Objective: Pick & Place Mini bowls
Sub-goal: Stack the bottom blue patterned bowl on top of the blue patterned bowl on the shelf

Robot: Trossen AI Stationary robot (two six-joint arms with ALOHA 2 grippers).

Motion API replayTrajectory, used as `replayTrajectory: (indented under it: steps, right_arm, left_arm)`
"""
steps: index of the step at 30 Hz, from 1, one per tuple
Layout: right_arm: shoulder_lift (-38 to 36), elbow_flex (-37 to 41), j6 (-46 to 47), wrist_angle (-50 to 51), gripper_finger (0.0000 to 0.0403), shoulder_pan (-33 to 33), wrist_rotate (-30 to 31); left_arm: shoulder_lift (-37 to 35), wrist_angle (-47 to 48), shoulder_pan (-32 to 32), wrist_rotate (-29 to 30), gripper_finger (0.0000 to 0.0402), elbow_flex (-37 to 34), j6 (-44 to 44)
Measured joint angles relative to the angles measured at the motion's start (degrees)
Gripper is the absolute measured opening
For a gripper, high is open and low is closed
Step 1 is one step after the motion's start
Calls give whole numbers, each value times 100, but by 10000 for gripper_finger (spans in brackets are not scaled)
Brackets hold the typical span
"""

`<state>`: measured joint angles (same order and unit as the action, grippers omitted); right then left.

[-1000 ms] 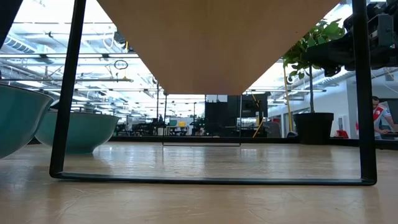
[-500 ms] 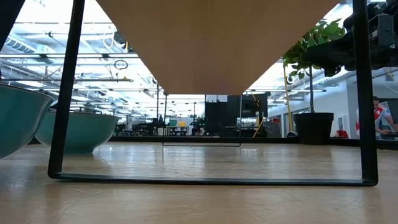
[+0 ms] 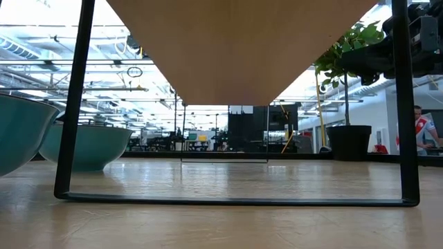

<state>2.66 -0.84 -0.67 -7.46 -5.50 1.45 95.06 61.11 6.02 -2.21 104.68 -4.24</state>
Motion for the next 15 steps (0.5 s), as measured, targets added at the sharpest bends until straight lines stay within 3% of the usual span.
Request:
replayTrajectory:
  steps: [3, 7, 11, 15]
  right_arm:
    - [0, 0, 0, -9, 126, -2, 3]
    - [0, 4, 0, -37, 126, -2, 2]
    - [0, 4, 0, -87, 126, -2, 2]
    - [0, 4, 0, -90, 126, -2, 2]
  left_arm:
    - [-141, 707, 141, 583, 110, 0, -806]
    - [-144, 1838, 375, 1363, 172, -45, -2346]
    - [-151, 2589, 565, 1577, 230, -547, -3388]
    - [-320, 2801, 755, 1808, 253, -1377, -4192]
